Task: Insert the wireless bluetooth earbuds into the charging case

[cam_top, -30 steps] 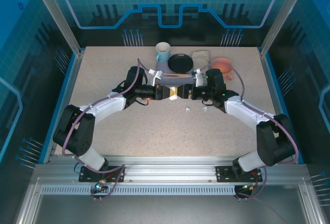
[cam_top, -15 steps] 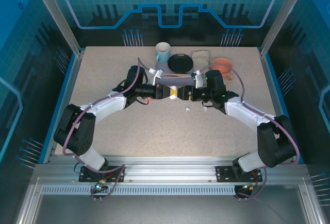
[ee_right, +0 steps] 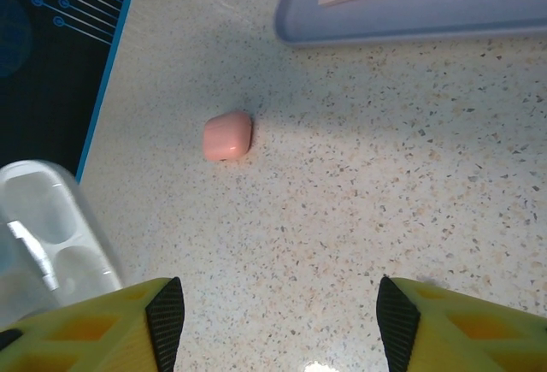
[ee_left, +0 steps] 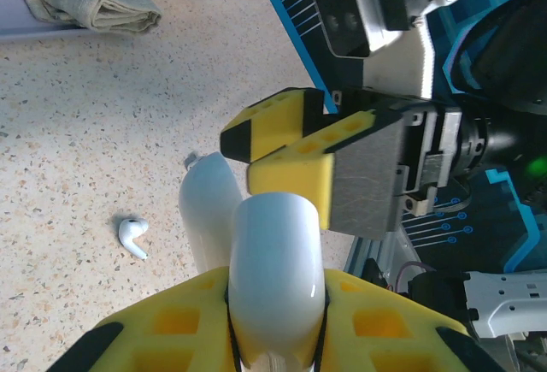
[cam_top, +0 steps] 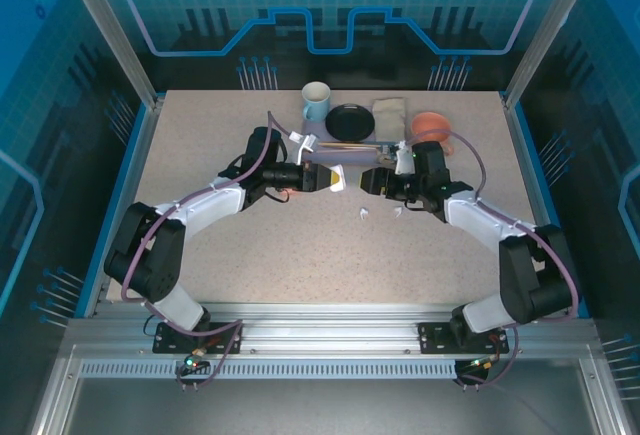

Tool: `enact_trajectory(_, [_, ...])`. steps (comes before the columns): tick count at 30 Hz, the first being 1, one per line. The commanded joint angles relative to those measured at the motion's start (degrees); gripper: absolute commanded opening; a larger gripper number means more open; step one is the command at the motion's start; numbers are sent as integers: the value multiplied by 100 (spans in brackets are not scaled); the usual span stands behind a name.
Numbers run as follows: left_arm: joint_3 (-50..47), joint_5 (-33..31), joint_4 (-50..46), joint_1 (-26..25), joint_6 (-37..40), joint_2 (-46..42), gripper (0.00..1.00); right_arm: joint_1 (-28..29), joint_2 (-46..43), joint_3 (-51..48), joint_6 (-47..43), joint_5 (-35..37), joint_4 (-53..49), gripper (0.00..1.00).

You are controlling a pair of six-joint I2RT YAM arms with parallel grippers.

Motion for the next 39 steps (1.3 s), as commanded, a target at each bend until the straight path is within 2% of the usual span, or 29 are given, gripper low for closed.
enact_trajectory(1, [167,208,149,4,24,-119,0,-72,-388,-43,70,-56,-134,64])
enact_trajectory(6, [203,244,200,11,2,-70,0,-65,-489,-77,185,-743,332,65])
enact_trajectory(12, [212,290,307,4,-73,-83,0,-24,-377,51,194,-996,351,64])
enact_trajectory(20, [169,590,794,10,-363,-66,0,-63,-129,16,445,-1672,839,46])
enact_trajectory(25, [226,684,839,3,-421,-42,0,-70,-42,109,353,-1710,762,42])
enact_trajectory(39, [280,729,812,-22,-407,-12,0,2,192,232,405,-1877,955,39])
